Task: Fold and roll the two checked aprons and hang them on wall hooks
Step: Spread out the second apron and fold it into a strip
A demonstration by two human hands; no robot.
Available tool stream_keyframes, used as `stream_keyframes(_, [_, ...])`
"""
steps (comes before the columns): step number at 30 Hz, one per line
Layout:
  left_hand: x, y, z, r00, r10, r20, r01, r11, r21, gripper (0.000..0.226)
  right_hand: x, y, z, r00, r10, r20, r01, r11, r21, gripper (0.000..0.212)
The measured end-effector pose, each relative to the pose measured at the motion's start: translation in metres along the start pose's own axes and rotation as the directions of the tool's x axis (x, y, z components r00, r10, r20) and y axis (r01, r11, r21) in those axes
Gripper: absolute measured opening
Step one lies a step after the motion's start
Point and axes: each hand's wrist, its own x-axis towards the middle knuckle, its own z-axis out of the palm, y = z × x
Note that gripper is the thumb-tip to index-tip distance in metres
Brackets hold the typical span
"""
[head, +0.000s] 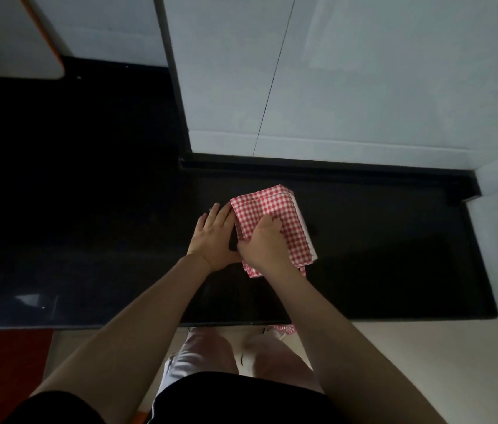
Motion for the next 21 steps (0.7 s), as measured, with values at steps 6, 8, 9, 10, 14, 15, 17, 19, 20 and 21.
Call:
stream_keyframes(6, [-0.004, 0.036, -0.011, 0.926, 0.050, -0.375, -0.124, 0.977, -0.174, 0.051, 0.000, -0.006, -0.026, 0.994, 0.045, 0.098, -0.042, 0.999, -0.029, 0.046])
stream_keyframes(8, [0.000, 0.047, 0.001, 0.941, 0.163, -0.296, -0.193, 0.979, -0.072, 0.060, -0.001, -0.003, -0.040, 0.998, -0.060, -0.014, 0.057, 0.990, -0.129, 0.033])
stream_keyframes(9, [0.004, 0.051, 0.005, 0.948, 0.171, -0.268, -0.186, 0.982, -0.034, 0.063, 0.001, 0.001, -0.046, 0.979, -0.136, -0.150, 0.111, 0.980, -0.163, 0.029])
stream_keyframes(10, [0.007, 0.056, 0.009, 0.954, 0.166, -0.249, -0.171, 0.985, 0.003, 0.066, 0.003, 0.007, -0.051, 0.929, -0.220, -0.298, 0.171, 0.968, -0.182, 0.025])
stream_keyframes(14, [0.017, 0.070, 0.019, 0.964, 0.190, -0.188, -0.156, 0.971, 0.179, 0.075, 0.026, 0.034, -0.047, 0.729, -0.556, -0.399, 0.450, 0.829, -0.332, 0.035])
stream_keyframes(15, [0.021, 0.069, 0.024, 0.970, 0.180, -0.163, -0.144, 0.967, 0.209, 0.076, 0.034, 0.042, -0.040, 0.734, -0.591, -0.335, 0.483, 0.800, -0.356, 0.040])
stream_keyframes(17, [0.025, 0.064, 0.030, 0.980, 0.161, -0.114, -0.128, 0.959, 0.252, 0.077, 0.046, 0.061, -0.025, 0.768, -0.603, -0.216, 0.501, 0.775, -0.385, 0.048])
stream_keyframes(19, [0.027, 0.059, 0.037, 0.977, 0.198, -0.080, -0.170, 0.946, 0.275, 0.077, 0.052, 0.082, -0.012, 0.810, -0.567, -0.151, 0.470, 0.781, -0.412, 0.055])
stream_keyframes(20, [0.026, 0.057, 0.039, 0.971, 0.229, -0.069, -0.201, 0.939, 0.280, 0.076, 0.054, 0.092, -0.007, 0.822, -0.551, -0.142, 0.451, 0.782, -0.430, 0.057])
stream_keyframes(21, [0.027, 0.056, 0.041, 0.966, 0.252, -0.063, -0.226, 0.934, 0.275, 0.075, 0.055, 0.099, -0.002, 0.829, -0.541, -0.142, 0.433, 0.782, -0.448, 0.058])
